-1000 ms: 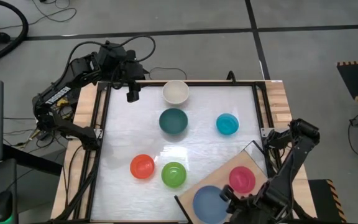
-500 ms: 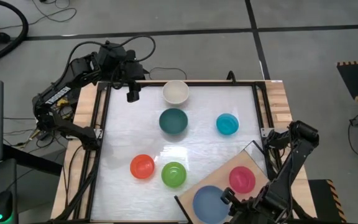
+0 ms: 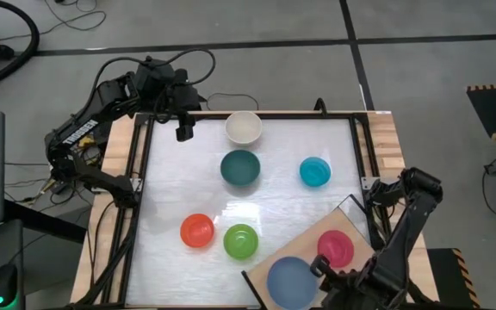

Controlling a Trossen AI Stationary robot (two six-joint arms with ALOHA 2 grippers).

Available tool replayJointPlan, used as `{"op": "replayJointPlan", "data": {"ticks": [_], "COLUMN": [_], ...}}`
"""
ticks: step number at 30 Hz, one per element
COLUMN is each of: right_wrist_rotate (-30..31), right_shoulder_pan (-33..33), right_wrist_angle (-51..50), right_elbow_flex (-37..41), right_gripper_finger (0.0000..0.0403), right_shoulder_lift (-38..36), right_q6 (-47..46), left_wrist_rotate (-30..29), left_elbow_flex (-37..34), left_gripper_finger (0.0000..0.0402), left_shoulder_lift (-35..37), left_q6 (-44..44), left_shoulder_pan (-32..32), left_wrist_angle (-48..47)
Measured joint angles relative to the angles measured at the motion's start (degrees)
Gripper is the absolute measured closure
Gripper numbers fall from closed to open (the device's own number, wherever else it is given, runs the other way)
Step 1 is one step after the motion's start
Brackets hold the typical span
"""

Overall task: Place and stack bowls onto a shelf
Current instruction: Stack the blue bowl on top of the pink bowl on the shelf

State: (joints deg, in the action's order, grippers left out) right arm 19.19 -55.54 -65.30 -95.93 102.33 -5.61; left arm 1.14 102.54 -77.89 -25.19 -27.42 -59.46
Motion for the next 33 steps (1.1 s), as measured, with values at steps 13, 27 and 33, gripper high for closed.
{"op": "replayJointPlan", "data": {"ticks": [13,27,33], "right_wrist_rotate": [17.0,10.4,2.7], "right_shoulder_pan": [18.2,50.0,57.5], "right_wrist_angle": [-24.3,-18.7,-6.0], "right_elbow_flex": [-13.5,6.6,26.2], "right_gripper_finger": [0.0364,0.0333,0.0249], "right_shoulder_lift": [-6.6,-25.2,-29.8], "right_q6": [-9.7,-16.4,-16.5], "left_wrist_rotate": [0.0,0.0,0.0], "left_elbow_flex": [0.0,0.0,0.0], "left_gripper_finger": [0.0187,0.0187,0.0187], "left_shoulder_lift": [0.0,0.0,0.0], "left_q6": [-0.4,0.4,0.5], "left_shoulder_pan": [0.0,0.0,0.0], "left_wrist_angle": [-0.4,-5.0,-5.5]}}
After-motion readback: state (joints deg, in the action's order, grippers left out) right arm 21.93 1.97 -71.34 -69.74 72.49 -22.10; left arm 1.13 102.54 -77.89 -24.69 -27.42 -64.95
